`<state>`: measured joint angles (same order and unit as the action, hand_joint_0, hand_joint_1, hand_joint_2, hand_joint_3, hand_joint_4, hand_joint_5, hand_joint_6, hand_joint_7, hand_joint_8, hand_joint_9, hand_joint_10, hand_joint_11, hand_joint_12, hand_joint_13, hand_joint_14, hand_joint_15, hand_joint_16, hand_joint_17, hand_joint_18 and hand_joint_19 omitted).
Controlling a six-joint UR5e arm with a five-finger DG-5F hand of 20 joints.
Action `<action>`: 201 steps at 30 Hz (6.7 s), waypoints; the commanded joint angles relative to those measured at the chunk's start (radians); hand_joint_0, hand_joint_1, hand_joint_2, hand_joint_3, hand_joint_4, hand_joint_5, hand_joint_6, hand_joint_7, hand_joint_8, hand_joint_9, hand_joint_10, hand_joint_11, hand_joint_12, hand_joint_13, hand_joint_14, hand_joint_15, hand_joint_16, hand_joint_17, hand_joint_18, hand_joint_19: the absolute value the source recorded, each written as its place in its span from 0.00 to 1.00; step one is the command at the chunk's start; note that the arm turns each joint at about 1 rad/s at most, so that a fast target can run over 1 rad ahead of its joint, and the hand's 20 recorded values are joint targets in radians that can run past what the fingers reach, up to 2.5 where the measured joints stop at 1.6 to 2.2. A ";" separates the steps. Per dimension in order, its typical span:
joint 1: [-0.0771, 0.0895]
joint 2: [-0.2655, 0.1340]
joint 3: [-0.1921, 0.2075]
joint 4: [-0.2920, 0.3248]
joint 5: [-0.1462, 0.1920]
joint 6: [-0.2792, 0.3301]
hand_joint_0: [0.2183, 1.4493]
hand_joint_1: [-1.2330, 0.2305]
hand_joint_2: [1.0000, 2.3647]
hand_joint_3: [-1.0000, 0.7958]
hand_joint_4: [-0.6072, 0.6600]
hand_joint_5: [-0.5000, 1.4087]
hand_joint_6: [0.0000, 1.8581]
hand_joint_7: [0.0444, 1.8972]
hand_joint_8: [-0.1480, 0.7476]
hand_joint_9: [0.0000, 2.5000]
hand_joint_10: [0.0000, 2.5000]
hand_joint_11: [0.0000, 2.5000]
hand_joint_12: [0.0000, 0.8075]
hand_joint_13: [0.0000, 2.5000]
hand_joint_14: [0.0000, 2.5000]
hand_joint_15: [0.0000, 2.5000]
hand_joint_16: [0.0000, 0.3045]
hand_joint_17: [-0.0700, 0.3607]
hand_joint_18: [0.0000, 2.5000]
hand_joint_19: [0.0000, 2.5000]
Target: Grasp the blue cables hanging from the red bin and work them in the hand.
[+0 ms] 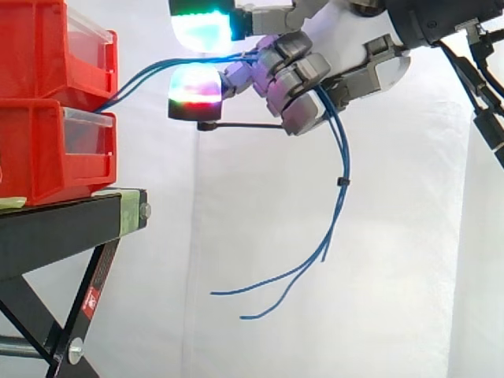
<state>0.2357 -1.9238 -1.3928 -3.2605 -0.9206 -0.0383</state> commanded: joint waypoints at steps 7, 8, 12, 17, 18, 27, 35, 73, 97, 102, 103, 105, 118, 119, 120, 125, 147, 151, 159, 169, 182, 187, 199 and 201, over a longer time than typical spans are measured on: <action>-0.010 0.008 0.000 0.001 0.025 -0.015 0.51 0.42 0.01 0.10 0.69 0.40 0.16 0.64 0.74 0.31 1.00 1.00 0.65 0.33 1.00 0.76 0.20 0.47 0.48 0.55; -0.016 0.008 0.000 0.010 0.025 -0.032 0.51 0.41 0.01 0.10 0.69 0.40 0.17 0.64 0.74 0.31 1.00 1.00 0.65 0.33 1.00 0.76 0.20 0.47 0.48 0.55; -0.021 0.008 0.000 0.022 0.025 -0.037 0.52 0.41 0.00 0.09 0.69 0.40 0.17 0.63 0.74 0.31 1.00 1.00 0.65 0.33 1.00 0.76 0.20 0.47 0.48 0.55; -0.027 0.008 0.000 0.031 0.025 -0.037 0.52 0.41 0.00 0.08 0.67 0.41 0.16 0.64 0.74 0.31 1.00 1.00 0.65 0.33 1.00 0.76 0.20 0.47 0.48 0.55; -0.029 0.008 0.000 0.036 0.025 -0.038 0.52 0.41 0.00 0.07 0.66 0.41 0.17 0.64 0.74 0.31 1.00 1.00 0.65 0.33 1.00 0.76 0.20 0.47 0.48 0.55; -0.039 0.008 0.001 0.097 0.023 -0.098 0.53 0.39 0.00 0.06 0.66 0.42 0.17 0.64 0.74 0.31 1.00 1.00 0.65 0.33 1.00 0.76 0.20 0.47 0.48 0.55; -0.047 0.008 0.001 0.130 0.020 -0.140 0.54 0.40 0.00 0.07 0.66 0.42 0.17 0.64 0.74 0.31 1.00 1.00 0.65 0.33 1.00 0.76 0.20 0.47 0.48 0.55; -0.072 0.008 0.001 0.157 -0.012 -0.256 0.54 0.40 0.00 0.07 0.66 0.42 0.16 0.64 0.74 0.31 1.00 1.00 0.65 0.33 1.00 0.76 0.20 0.47 0.48 0.55; -0.065 0.008 0.031 0.107 -0.029 -0.298 0.54 0.41 0.00 0.08 0.68 0.42 0.15 0.65 0.74 0.31 1.00 1.00 0.65 0.33 1.00 0.76 0.20 0.47 0.48 0.55; -0.064 0.009 0.031 0.081 -0.032 -0.293 0.49 0.42 0.00 0.00 0.69 0.41 0.15 0.65 0.74 0.31 1.00 1.00 0.65 0.33 1.00 0.76 0.20 0.47 0.48 0.55; -0.064 0.008 0.031 0.081 -0.032 -0.293 0.48 0.42 0.00 0.00 0.69 0.41 0.15 0.65 0.74 0.31 1.00 1.00 0.65 0.33 1.00 0.76 0.20 0.47 0.48 0.55; -0.064 0.008 0.031 0.082 -0.032 -0.291 0.48 0.42 0.00 0.01 0.69 0.41 0.16 0.65 0.74 0.31 1.00 1.00 0.65 0.33 1.00 0.76 0.20 0.47 0.48 0.55; -0.064 0.008 0.031 0.090 -0.032 -0.291 0.59 0.40 0.01 0.30 0.69 0.41 0.10 0.65 0.74 0.31 1.00 1.00 0.65 0.33 1.00 0.76 0.20 0.47 0.48 0.55; -0.064 0.008 0.031 0.090 -0.032 -0.291 0.59 0.40 0.01 0.29 0.69 0.41 0.09 0.66 0.74 0.31 1.00 1.00 0.65 0.33 1.00 0.76 0.20 0.47 0.48 0.55; -0.064 0.008 0.031 0.090 -0.032 -0.291 0.59 0.41 0.01 0.27 0.69 0.41 0.07 0.66 0.74 0.31 1.00 1.00 0.65 0.33 1.00 0.76 0.20 0.47 0.48 0.55; -0.065 0.008 0.031 0.091 -0.032 -0.291 0.60 0.43 0.01 0.30 0.68 0.42 0.04 0.67 0.74 0.31 1.00 1.00 0.65 0.33 1.00 0.76 0.20 0.47 0.48 0.55; -0.064 0.008 0.031 0.091 -0.032 -0.288 0.63 0.44 0.01 0.47 0.68 0.43 0.00 0.66 0.74 0.31 1.00 1.00 0.65 0.33 1.00 0.76 0.20 0.47 0.48 0.55; -0.064 0.008 0.031 0.091 -0.032 -0.278 0.59 0.45 0.01 0.30 0.68 0.42 0.00 0.66 0.74 0.31 1.00 1.00 0.65 0.33 1.00 0.76 0.20 0.47 0.48 0.55; -0.062 0.008 0.031 0.084 -0.087 -0.265 0.58 0.45 0.01 0.25 0.69 0.42 0.00 0.67 0.74 0.31 1.00 1.00 0.65 0.33 1.00 0.76 0.20 0.47 0.48 0.55; -0.061 0.008 0.031 0.050 -0.150 -0.265 0.58 0.45 0.01 0.23 0.68 0.43 0.02 0.68 0.74 0.31 1.00 1.00 0.65 0.33 1.00 0.76 0.20 0.47 0.48 0.55; -0.059 0.009 0.031 0.056 -0.152 -0.267 0.56 0.44 0.01 0.18 0.69 0.41 0.12 0.65 0.74 0.31 1.00 1.00 0.65 0.33 1.00 0.76 0.20 0.47 0.48 0.55; -0.061 0.008 0.031 0.064 -0.147 -0.272 0.53 0.44 0.01 0.14 0.69 0.41 0.14 0.65 0.74 0.31 1.00 1.00 0.65 0.33 1.00 0.76 0.20 0.47 0.48 0.55; -0.067 0.008 0.031 0.133 -0.084 -0.273 0.55 0.44 0.01 0.16 0.69 0.41 0.16 0.64 0.74 0.31 1.00 1.00 0.65 0.33 1.00 0.76 0.20 0.47 0.48 0.55; -0.069 0.008 0.032 0.133 -0.083 -0.275 0.56 0.44 0.01 0.19 0.69 0.41 0.16 0.64 0.74 0.31 1.00 1.00 0.65 0.33 1.00 0.76 0.20 0.47 0.48 0.55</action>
<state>0.1680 -1.9158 -1.3619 -3.1336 -1.0070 -0.3119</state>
